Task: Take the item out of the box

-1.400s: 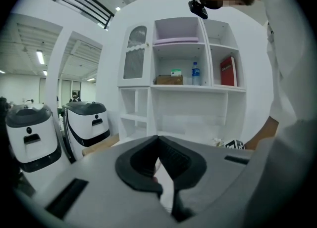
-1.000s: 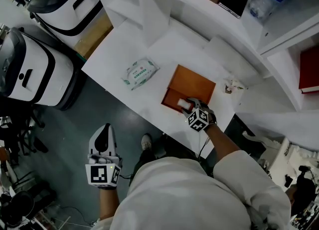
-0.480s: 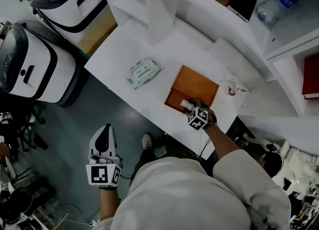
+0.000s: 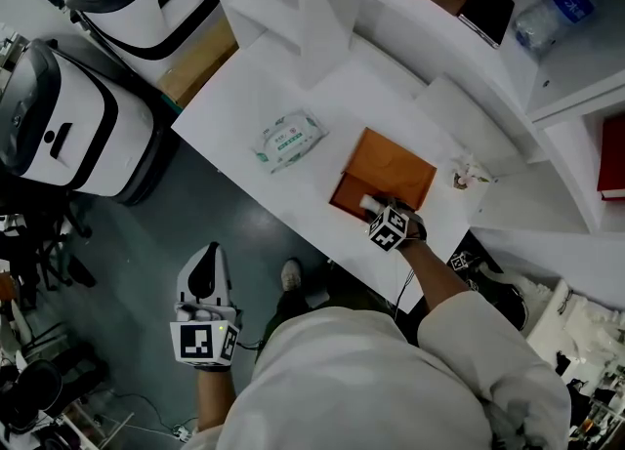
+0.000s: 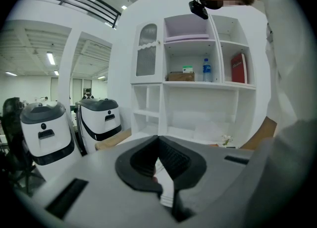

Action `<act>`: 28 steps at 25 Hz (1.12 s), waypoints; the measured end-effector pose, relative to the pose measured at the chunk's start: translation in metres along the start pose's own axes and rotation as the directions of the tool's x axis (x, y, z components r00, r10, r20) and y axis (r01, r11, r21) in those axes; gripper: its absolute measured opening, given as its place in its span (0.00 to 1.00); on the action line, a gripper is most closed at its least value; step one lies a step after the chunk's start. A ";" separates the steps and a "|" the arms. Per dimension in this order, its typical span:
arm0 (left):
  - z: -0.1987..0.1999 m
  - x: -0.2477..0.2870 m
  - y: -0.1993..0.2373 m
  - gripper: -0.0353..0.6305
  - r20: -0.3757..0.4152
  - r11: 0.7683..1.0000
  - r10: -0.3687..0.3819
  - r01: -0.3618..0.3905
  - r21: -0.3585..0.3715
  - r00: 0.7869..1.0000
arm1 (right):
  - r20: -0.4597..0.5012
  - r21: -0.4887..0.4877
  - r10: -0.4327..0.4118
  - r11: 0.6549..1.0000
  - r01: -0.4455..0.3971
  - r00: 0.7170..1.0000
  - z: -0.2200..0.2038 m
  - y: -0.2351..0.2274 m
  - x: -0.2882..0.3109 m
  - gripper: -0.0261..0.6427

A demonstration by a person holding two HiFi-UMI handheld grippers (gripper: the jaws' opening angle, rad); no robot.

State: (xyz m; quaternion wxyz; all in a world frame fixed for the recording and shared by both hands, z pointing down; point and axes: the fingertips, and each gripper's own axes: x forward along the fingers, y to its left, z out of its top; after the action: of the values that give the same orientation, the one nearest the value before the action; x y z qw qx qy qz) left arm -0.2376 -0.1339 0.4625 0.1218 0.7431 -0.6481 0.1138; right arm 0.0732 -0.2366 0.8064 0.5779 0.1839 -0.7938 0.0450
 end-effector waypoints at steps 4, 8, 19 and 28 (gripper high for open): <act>-0.002 -0.001 0.002 0.06 -0.001 1.000 0.003 -0.003 -0.003 1.000 | -0.019 -0.010 -0.009 1.000 0.009 1.000 -0.001 0.000 0.003 0.30; -0.002 -0.004 0.002 0.06 0.002 1.000 0.001 -0.001 -0.004 1.000 | -0.019 -0.020 -0.023 1.000 0.023 1.000 -0.001 -0.001 0.002 0.29; 0.000 -0.008 0.004 0.06 0.018 1.000 -0.014 0.014 -0.005 1.000 | 0.065 -0.029 -0.073 0.997 0.075 0.995 0.019 -0.003 -0.024 0.29; 0.010 0.003 -0.008 0.06 0.046 0.997 -0.073 0.073 0.006 0.996 | 0.198 0.016 -0.130 0.991 0.130 0.972 0.043 -0.012 -0.073 0.29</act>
State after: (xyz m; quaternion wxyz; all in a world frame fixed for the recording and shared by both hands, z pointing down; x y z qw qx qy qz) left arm -0.2295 -0.1390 0.4541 0.1095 0.7690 -0.6228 0.0935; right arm 0.0582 -0.2428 0.7225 0.4973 0.2399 -0.8337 -0.0102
